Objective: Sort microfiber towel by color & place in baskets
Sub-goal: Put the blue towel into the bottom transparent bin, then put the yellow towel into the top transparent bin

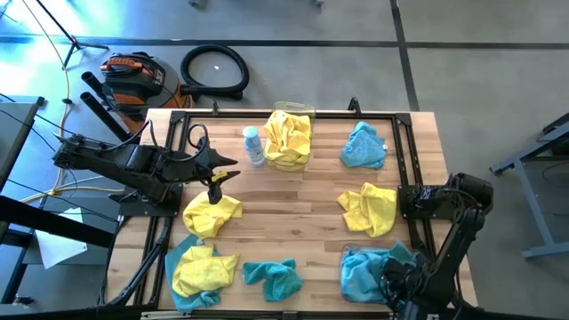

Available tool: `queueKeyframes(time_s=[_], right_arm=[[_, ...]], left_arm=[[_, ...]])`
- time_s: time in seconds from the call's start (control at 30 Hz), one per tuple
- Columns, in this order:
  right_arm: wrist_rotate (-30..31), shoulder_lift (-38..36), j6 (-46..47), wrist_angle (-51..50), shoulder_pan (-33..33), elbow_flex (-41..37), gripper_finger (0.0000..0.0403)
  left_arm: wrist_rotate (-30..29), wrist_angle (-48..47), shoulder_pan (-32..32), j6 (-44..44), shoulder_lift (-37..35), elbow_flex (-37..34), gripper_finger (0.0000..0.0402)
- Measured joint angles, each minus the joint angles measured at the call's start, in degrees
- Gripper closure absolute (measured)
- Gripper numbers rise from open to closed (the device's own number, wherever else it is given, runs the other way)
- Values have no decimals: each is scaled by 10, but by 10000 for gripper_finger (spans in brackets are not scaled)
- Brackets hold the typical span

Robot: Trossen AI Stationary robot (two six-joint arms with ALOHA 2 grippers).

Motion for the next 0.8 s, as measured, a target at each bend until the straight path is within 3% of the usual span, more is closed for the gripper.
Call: queueKeyframes(time_s=[0.23, 0.67, 0.8], right_arm=[[52, -36, -10, -23, 0, 49, 267], [85, -50, -24, -130, 0, 182, 267], [147, -50, -6, -199, 0, 208, 267]], left_arm=[[0, 0, 0, -1, 0, 0, 273], [0, 0, 0, 0, 0, 0, 273], [0, 0, 0, 0, 0, 0, 273]])
